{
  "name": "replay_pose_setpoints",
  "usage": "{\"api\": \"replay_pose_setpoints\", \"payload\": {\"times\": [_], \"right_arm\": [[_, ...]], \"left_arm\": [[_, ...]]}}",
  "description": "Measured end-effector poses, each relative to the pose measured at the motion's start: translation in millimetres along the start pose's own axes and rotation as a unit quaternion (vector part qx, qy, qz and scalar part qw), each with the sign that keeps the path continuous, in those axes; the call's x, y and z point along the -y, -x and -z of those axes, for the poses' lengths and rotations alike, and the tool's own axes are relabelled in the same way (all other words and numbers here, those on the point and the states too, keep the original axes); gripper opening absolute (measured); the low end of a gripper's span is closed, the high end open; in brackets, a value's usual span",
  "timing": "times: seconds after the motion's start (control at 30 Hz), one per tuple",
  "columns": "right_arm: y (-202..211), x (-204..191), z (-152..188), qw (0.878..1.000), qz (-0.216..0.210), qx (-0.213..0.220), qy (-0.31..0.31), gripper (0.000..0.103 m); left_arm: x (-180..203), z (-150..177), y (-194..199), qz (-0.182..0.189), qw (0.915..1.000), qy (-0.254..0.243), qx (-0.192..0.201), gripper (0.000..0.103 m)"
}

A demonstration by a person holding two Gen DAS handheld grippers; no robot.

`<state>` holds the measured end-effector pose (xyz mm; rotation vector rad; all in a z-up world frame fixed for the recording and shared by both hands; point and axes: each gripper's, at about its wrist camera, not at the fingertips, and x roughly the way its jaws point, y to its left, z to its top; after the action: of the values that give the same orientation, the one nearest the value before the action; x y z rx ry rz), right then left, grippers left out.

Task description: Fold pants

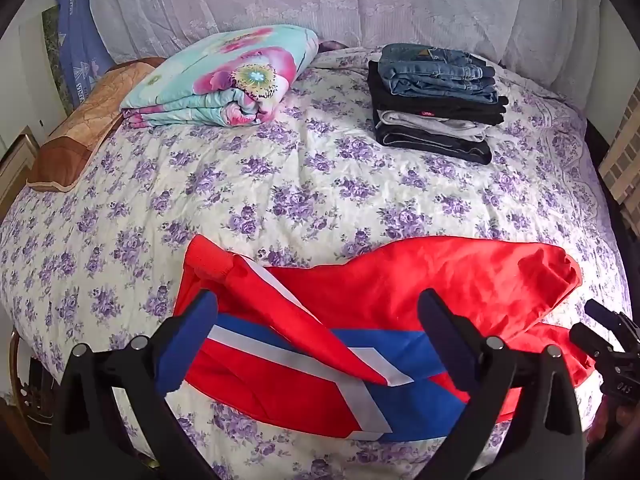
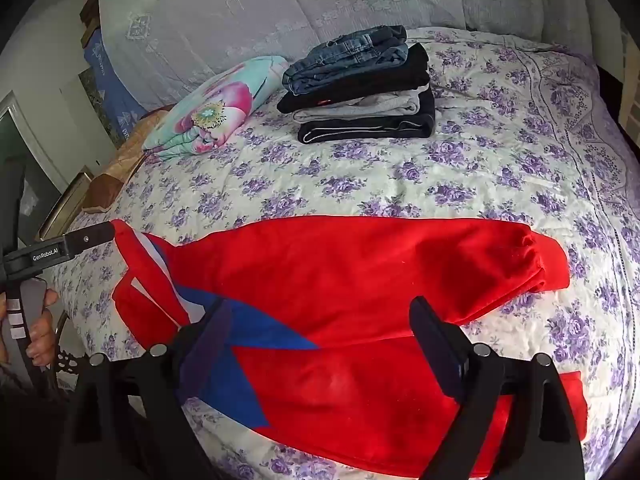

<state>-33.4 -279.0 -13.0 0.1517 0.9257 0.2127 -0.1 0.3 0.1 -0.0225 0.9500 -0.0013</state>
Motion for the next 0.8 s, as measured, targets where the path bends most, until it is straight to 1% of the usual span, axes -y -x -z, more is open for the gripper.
{"api": "replay_pose_setpoints", "payload": {"times": [0.13,0.17,0.57,0.6,0.8], "right_arm": [[3,-5,-2,1.000,0.000,-0.003,-0.001,0.091],[1,1,-1,1.000,-0.002,-0.003,-0.004,0.091],[1,3,2,1.000,-0.002,-0.001,-0.007,0.091],[1,3,2,1.000,-0.002,-0.001,-0.007,0.091],[1,2,3,1.000,-0.001,-0.001,-0.008,0.091]], "left_arm": [[-1,0,1,0.003,1.0000,0.001,-0.002,0.098],[-1,0,1,0.003,1.0000,0.000,-0.002,0.098],[0,2,6,-0.001,1.0000,0.000,-0.001,0.098],[0,0,0,0.000,1.0000,0.003,-0.006,0.098],[-6,9,-4,-0.001,0.9999,0.007,-0.009,0.098]]}}
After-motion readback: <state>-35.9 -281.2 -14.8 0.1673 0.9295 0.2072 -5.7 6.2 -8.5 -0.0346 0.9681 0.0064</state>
